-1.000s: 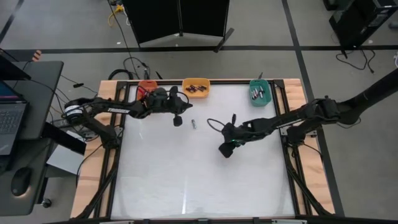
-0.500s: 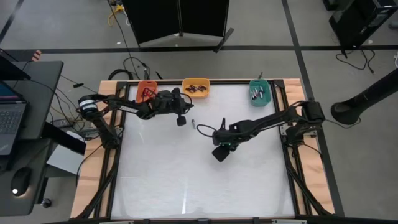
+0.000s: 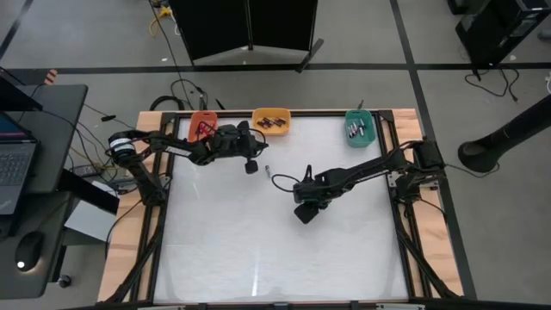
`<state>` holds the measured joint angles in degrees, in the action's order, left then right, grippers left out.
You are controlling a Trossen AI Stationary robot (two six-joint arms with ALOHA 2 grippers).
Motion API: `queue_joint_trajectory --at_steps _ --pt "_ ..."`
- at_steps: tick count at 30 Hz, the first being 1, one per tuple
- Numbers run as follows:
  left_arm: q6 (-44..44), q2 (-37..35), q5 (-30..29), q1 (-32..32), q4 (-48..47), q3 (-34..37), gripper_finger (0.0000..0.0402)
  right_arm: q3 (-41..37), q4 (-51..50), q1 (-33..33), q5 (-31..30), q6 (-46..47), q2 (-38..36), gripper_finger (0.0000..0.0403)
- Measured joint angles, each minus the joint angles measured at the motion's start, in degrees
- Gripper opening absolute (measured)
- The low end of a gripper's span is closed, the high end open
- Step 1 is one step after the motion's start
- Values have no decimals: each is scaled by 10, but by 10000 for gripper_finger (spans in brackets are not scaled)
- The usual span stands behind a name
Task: Sort batteries
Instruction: Put the gold battery into the yellow bin
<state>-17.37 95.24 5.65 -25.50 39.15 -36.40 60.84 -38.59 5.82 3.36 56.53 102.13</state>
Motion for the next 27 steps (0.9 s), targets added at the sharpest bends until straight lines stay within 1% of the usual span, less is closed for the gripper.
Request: queue_joint_trajectory --at_steps 8,15,19,25,27 --pt "4 0 -4 0 1 0 6 -2 0 0 -23 -28 0 102" --pt "24 0 -23 0 10 4 6 -30 22 0 -27 -29 -2 98" --pt "36 0 -25 0 75 36 6 -36 29 -3 -31 -54 -3 96" --pt "75 0 -25 0 163 85 6 -25 13 -14 -23 -135 -1 62" --pt "83 0 -25 0 180 96 6 -16 2 -18 -21 -164 0 59"
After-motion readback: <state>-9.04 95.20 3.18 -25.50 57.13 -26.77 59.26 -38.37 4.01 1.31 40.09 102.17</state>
